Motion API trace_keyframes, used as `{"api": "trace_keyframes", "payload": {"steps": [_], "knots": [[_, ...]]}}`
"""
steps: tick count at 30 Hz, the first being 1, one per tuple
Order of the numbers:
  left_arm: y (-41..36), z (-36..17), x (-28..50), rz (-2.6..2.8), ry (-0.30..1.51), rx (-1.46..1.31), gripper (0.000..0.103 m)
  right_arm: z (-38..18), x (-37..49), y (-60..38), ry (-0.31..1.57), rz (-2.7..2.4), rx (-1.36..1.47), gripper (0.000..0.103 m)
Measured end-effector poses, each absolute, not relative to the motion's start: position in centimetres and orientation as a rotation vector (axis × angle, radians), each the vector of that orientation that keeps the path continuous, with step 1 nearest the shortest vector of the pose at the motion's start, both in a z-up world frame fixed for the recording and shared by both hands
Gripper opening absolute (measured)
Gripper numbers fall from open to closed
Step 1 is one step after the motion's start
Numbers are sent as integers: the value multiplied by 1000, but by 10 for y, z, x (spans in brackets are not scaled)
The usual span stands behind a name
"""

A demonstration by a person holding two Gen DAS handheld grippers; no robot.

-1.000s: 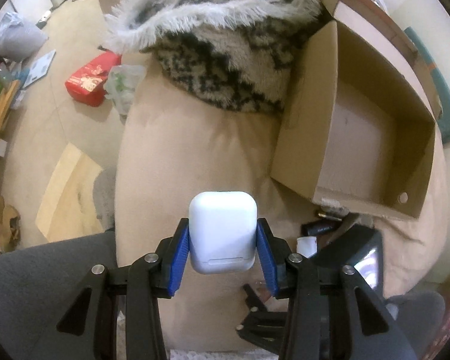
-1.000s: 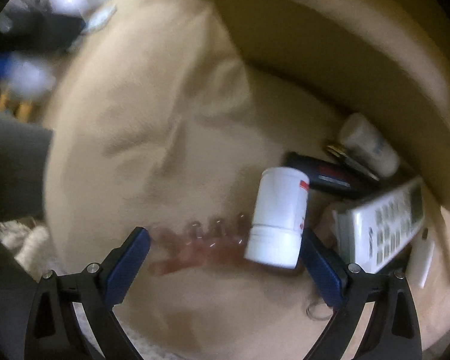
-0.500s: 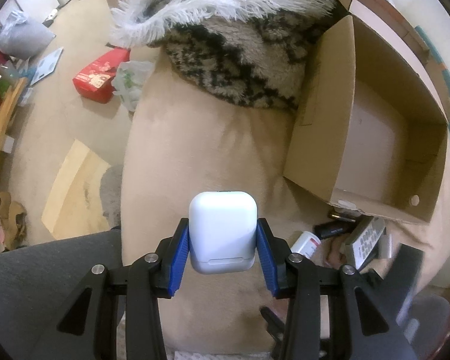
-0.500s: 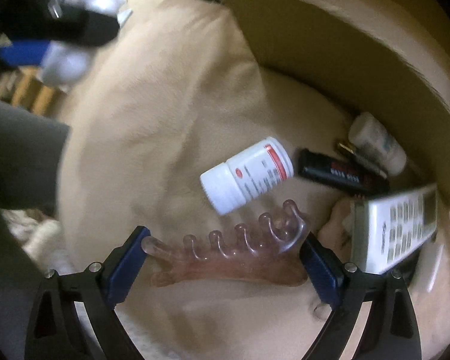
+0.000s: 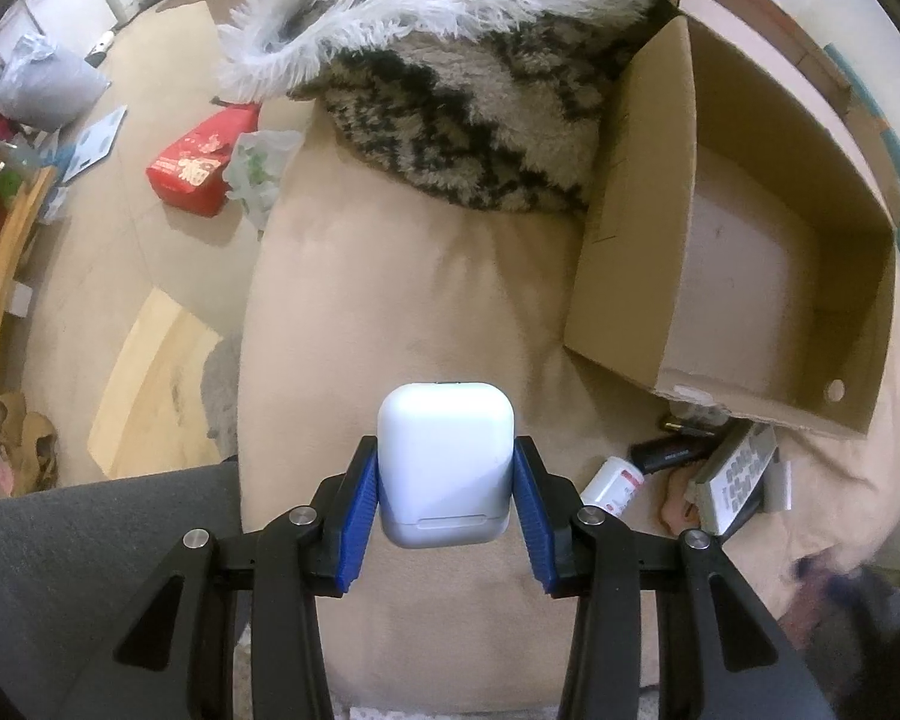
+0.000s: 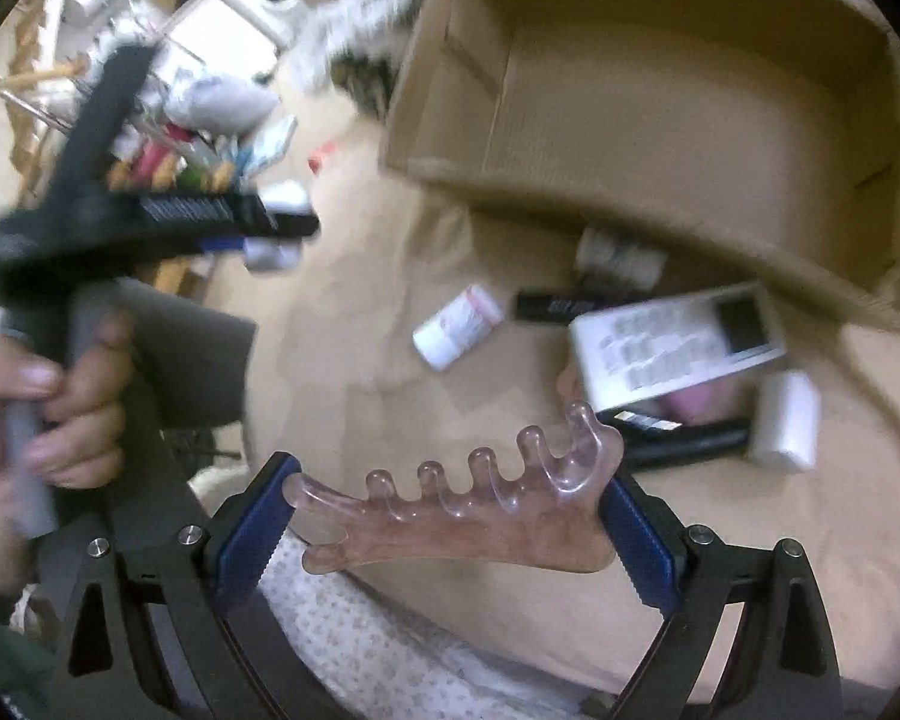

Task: Organize rigid objects
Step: 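Lift the earbud case with the left gripper while the right gripper grasps the pink comb, then lower the earbud case and the pink comb into the box and open both grippers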

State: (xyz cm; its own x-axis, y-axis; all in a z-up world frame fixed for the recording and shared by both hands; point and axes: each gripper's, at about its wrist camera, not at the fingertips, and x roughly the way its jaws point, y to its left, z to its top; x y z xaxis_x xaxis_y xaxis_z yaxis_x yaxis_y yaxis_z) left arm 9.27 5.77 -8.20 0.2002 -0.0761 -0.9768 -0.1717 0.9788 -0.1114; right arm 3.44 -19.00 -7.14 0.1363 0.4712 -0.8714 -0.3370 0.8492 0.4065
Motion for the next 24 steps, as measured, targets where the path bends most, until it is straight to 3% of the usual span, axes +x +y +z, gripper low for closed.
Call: {"api": "trace_keyframes", "payload": {"steps": [4,7,24], "knots": [[51,-82,92,65,1354,-191,39,-15,35,-212,1031,577,122,102],[46,-77,92,60,1326,-178,39,0,44,-223,954,557,147,102],[-47,-32,154,-121,1185,-41,39,-13,123,-249,914,446,212,102]]}}
